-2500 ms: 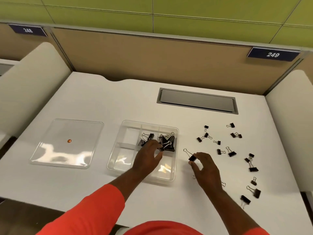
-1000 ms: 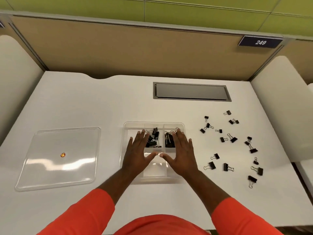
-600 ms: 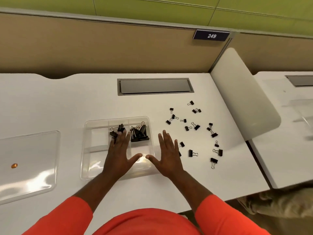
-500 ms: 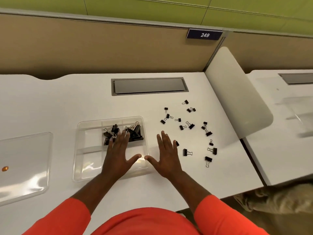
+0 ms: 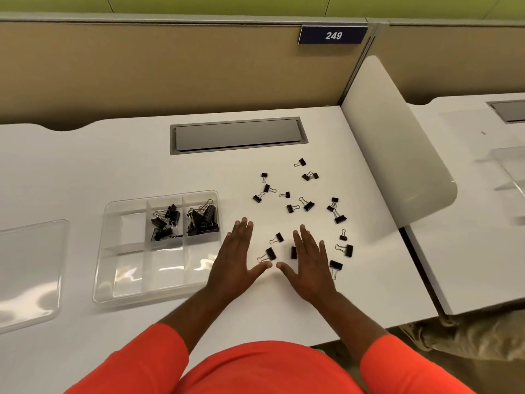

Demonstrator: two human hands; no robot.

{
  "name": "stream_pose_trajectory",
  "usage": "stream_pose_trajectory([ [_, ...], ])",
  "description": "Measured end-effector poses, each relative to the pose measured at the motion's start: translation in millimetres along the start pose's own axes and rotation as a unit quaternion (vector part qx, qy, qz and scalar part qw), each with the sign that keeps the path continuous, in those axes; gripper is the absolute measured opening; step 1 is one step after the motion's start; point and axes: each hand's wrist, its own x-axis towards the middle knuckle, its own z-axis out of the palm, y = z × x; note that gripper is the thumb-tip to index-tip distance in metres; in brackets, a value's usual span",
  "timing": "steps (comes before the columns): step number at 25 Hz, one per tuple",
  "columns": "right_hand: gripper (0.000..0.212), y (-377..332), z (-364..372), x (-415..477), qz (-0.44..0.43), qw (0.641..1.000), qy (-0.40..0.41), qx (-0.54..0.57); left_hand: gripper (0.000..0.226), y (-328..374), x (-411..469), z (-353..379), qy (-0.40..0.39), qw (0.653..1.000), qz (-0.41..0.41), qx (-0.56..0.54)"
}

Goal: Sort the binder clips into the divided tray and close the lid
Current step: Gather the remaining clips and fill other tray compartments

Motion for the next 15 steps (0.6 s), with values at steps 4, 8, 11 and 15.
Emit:
stream_pose_trajectory([
  [4, 0.080, 31, 6, 3, -0.016, 0.999, -0.041, 0.005, 0.099, 9, 7, 32, -0.027, 0.999, -0.017, 0.019],
  [8, 0.072, 47, 9, 9, -0.032, 0.997, -0.072, 0.015, 0.094, 2, 10, 57, -0.052, 0.997, -0.051, 0.040],
  [11, 0.065, 57, 8, 15, -0.052, 0.994, -0.092, 0.025, 0.084, 3, 11, 71, -0.053, 0.996, -0.063, 0.042],
  [15, 0.056, 64, 12, 20, -0.087, 0.991, -0.100, 0.036, 0.059, 11, 13, 82, -0.020, 0.995, -0.086, 0.038],
])
